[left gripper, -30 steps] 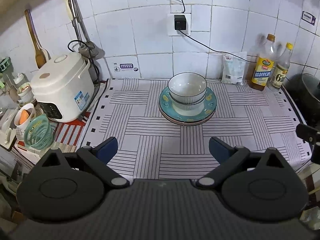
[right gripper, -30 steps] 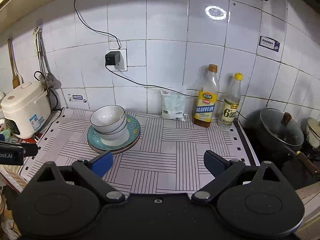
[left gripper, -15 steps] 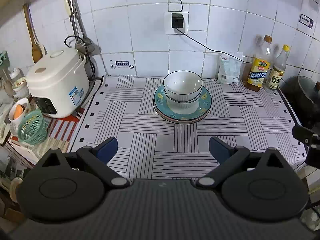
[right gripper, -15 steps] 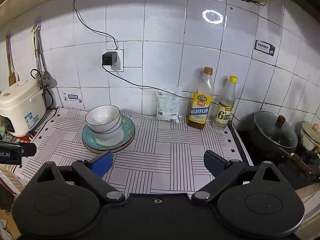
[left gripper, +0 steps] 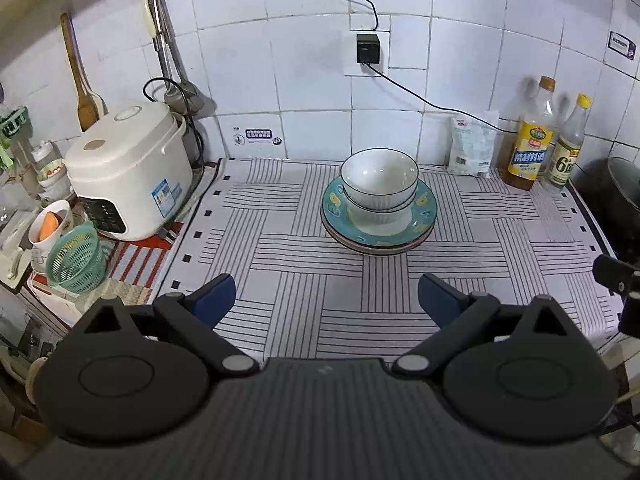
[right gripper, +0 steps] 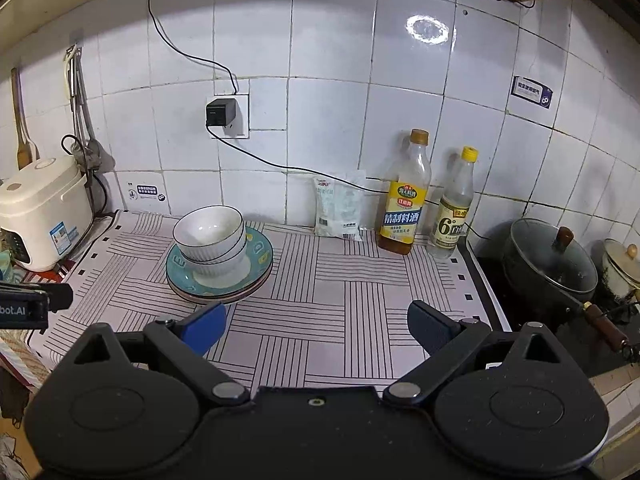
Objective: Organize plates and bowls
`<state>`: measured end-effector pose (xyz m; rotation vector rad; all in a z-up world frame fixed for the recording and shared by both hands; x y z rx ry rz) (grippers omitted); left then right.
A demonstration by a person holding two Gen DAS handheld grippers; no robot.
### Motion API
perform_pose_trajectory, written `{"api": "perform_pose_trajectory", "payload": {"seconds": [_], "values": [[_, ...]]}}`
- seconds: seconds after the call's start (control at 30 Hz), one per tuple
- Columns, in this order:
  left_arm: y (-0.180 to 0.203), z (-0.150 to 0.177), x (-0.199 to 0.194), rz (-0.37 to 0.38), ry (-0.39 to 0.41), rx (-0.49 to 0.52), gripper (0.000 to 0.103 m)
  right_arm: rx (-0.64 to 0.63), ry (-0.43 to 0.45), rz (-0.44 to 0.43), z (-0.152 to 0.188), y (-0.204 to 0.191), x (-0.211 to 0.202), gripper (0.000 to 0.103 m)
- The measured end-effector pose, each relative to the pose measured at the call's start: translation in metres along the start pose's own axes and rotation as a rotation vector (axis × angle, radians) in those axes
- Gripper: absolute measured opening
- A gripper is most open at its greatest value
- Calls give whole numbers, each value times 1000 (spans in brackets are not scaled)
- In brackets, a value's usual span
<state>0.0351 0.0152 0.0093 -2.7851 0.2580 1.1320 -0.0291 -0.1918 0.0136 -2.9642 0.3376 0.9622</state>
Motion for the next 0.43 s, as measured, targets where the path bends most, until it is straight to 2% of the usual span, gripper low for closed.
{"api": "perform_pose_trajectory", "payload": {"seconds": [0.43], "values": [[4,2,-7,6,16,4,99,11,-12,-6,3,6,1,99]]}}
Point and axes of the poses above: each gripper's, at about its wrist camera, not at the fingertips, and x roughly the way its jaws point, y to its right, z to its underside, the point moved 2 cm from there along x, roughly the way its jaws point, and after that the axes turned 1 degree about x, right-handed, at the moved point
